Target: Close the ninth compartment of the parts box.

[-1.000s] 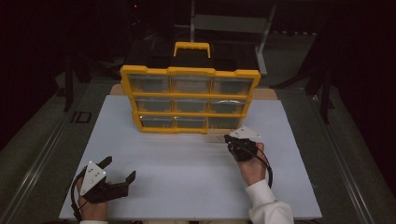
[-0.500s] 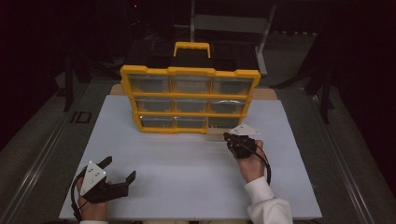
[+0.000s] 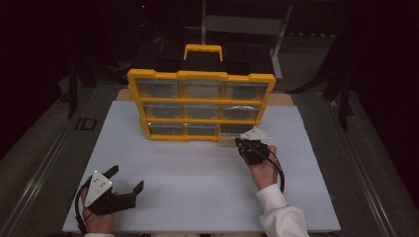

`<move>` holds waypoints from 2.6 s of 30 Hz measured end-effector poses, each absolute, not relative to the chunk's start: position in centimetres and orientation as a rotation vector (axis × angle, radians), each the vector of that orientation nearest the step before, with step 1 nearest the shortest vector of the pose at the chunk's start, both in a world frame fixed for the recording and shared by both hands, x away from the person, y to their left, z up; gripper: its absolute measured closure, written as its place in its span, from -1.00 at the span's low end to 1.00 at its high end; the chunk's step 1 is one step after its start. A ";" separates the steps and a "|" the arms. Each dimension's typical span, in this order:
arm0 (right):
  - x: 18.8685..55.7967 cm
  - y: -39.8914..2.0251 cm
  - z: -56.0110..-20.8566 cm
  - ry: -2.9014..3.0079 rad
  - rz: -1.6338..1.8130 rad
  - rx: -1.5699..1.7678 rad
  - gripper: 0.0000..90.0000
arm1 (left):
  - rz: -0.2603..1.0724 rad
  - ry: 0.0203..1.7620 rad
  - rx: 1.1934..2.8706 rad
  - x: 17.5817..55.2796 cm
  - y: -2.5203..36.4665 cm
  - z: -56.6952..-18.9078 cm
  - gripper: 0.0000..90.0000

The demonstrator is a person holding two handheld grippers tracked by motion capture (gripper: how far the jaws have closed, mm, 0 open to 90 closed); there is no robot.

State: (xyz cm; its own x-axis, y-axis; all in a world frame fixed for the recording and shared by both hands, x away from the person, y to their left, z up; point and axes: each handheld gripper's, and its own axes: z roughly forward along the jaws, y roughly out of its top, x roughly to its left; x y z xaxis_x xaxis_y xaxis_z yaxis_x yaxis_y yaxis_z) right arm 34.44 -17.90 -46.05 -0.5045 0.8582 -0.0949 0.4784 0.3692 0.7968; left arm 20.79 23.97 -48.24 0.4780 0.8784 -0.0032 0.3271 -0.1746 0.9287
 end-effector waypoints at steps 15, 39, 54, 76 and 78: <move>35.4 -17.6 -46.2 2.126 1.000 1.177 1.00 | 0.693 1.033 1.735 20.8 24.0 -48.3 -0.92; 37.1 -17.5 -46.2 2.113 0.992 1.200 1.00 | 0.695 1.035 1.735 20.8 24.0 -48.3 -0.92; 38.0 -17.9 -46.1 2.095 0.994 1.233 1.00 | 0.694 1.037 1.733 20.8 24.1 -48.3 -0.92; 38.3 -19.0 -46.0 2.090 0.969 1.254 0.94 | 0.695 1.038 1.736 20.8 24.1 -48.3 -0.92; 38.2 -19.1 -45.9 2.096 0.966 1.243 0.87 | 0.695 1.037 1.738 20.8 24.1 -48.3 -0.92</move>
State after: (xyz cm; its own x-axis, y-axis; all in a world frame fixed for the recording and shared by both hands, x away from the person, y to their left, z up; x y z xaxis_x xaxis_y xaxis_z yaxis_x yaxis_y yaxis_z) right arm 38.18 -19.11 -45.92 -0.4476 0.8914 -0.0709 0.5247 0.3261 0.7863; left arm 20.83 24.06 -48.28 0.4762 0.8793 -0.0026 0.3320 -0.1771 0.9265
